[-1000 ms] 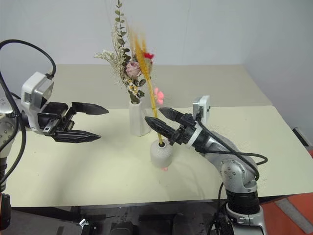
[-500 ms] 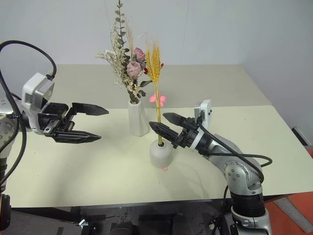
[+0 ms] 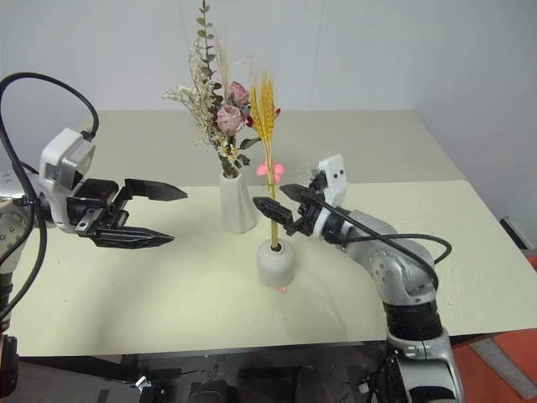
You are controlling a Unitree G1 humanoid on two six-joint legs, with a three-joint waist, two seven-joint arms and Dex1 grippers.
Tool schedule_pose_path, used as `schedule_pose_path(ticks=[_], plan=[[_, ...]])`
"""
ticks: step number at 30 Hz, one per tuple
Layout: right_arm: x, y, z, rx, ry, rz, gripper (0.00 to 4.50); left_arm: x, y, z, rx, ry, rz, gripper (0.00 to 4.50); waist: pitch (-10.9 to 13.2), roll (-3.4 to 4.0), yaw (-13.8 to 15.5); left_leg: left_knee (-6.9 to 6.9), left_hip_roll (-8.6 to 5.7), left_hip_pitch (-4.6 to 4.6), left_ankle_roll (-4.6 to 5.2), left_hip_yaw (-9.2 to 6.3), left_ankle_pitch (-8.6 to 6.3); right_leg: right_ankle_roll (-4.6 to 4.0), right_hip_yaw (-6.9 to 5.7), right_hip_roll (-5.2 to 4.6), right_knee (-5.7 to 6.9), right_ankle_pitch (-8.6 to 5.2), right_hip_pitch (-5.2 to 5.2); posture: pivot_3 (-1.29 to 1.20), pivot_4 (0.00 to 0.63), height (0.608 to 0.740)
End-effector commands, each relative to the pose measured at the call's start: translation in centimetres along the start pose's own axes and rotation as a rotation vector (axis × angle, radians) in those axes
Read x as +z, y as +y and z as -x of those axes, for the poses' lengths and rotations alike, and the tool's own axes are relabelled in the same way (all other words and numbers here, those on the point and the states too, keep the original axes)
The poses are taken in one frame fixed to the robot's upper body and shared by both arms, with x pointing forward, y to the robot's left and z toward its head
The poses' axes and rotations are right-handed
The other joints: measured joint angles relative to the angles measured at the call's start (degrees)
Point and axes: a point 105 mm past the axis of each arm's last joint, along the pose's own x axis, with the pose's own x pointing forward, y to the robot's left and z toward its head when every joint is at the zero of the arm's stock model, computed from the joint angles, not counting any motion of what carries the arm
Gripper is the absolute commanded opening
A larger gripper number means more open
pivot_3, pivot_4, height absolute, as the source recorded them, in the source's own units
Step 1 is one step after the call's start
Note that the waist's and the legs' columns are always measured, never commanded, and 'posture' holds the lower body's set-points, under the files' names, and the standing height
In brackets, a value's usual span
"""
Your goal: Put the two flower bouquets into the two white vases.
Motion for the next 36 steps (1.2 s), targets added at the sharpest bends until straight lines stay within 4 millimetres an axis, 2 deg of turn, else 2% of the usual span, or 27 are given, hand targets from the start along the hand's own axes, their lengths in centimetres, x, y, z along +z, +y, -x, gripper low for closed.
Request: schedule_pose_path(ticks=[1, 11, 12, 18, 28, 36], plan=[[1.2, 0.3, -0.4, 0.008, -0.025, 0.017, 3.55, 0.5, -0.3, 0.0, -0.003, 0.01, -0.045, 4.5, 0.0, 0.0, 0.03, -0.02, 0.0, 0.0, 0.0, -0.01, 0.0, 0.0, -0.01, 0.0, 0.0, 0.0, 0.0, 0.0, 0.15, 0.74], [1.8, 0.7, 0.1, 0.024, -0.05, 0.01, 0.19, 0.3, -0.4, -0.1, -0.003, 0.007, -0.042, 4.5, 0.0, 0.0, 0.01, -0.02, 0.0, -0.02, 0.0, -0.01, 0.0, 0.0, -0.01, -0.01, -0.01, 0.0, -0.01, 0.0, 0.15, 0.74], [1.9, 0.8, 0.3, 0.019, -0.059, 0.013, 0.02, 0.3, -0.4, -0.1, -0.003, 0.007, -0.041, 4.5, 0.0, 0.0, 0.02, -0.02, 0.0, -0.01, 0.0, -0.01, 0.0, 0.0, -0.01, -0.01, 0.0, 0.0, -0.01, 0.0, 0.15, 0.74], [3.1, 1.6, 1.5, 0.008, -0.142, 0.061, 0.02, 0.3, -0.3, -0.2, -0.008, 0.008, -0.039, 4.5, 0.0, 0.0, 0.04, -0.03, 0.0, -0.01, 0.0, -0.01, 0.0, 0.0, -0.01, -0.01, -0.01, 0.0, -0.01, 0.0, 0.15, 0.74], [4.0, 3.6, 2.6, 0.011, -0.249, 0.078, 0.02, 0.2, -0.3, -0.3, -0.018, 0.014, -0.032, 4.5, 0.0, 0.0, 0.0, -0.02, 0.01, 0.01, 0.0, -0.02, 0.0, 0.0, -0.01, 0.02, 0.03, 0.0, -0.02, 0.0, 0.15, 0.74], [3.5, 5.0, 3.4, -0.026, -0.322, 0.186, 0.02, 0.3, -0.2, -0.3, -0.024, 0.017, -0.029, 4.5, 0.0, 0.0, 0.03, -0.02, -0.01, -0.02, 0.0, -0.01, 0.0, 0.01, -0.01, -0.01, -0.02, -0.01, -0.02, 0.0, 0.15, 0.74]])
